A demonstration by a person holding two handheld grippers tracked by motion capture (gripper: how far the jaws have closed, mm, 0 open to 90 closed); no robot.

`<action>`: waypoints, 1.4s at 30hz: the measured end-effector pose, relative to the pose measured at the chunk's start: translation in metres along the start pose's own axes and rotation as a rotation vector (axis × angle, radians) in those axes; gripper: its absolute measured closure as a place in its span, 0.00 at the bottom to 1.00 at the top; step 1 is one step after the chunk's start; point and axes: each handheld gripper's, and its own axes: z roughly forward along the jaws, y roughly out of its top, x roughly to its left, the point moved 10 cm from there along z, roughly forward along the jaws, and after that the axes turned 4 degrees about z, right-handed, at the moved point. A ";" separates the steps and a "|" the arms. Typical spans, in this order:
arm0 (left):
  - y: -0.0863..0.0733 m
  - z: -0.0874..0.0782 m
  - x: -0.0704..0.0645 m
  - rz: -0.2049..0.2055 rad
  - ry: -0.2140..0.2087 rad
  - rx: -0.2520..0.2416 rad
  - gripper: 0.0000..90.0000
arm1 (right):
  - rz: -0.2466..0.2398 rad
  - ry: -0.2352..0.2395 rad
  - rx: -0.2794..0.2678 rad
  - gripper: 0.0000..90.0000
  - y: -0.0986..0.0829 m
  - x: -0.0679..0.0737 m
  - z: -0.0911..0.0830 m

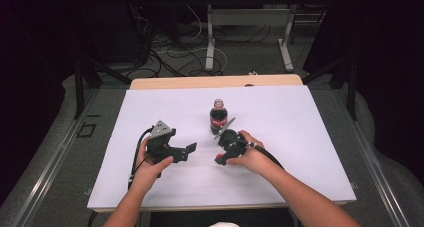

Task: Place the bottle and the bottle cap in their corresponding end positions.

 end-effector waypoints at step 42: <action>-0.055 -0.013 0.086 -0.226 0.228 0.072 0.02 | 0.685 -0.401 -0.542 0.01 -0.144 -0.171 -0.102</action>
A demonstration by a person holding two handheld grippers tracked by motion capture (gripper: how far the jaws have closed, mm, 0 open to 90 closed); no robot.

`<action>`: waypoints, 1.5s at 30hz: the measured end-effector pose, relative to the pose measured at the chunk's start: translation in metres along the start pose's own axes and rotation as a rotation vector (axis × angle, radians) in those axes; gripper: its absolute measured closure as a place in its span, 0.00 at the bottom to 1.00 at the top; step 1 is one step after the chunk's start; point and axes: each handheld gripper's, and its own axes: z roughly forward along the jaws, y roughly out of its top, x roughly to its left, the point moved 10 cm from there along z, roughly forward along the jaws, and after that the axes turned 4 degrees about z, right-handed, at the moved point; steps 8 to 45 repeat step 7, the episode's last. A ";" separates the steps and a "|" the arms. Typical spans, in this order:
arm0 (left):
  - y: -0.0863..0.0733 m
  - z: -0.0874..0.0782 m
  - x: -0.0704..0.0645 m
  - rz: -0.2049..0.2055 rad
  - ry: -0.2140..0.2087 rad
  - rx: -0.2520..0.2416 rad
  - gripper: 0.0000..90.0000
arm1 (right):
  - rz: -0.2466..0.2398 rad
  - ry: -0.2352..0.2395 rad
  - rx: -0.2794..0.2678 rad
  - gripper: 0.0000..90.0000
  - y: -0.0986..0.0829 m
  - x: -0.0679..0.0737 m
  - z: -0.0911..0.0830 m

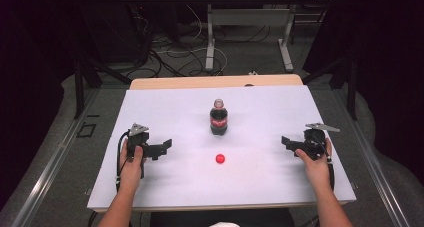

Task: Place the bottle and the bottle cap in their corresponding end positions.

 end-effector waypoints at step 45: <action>-0.006 0.001 0.011 -0.051 0.030 0.026 0.02 | 0.009 -0.051 -0.001 0.01 -0.005 -0.013 -0.004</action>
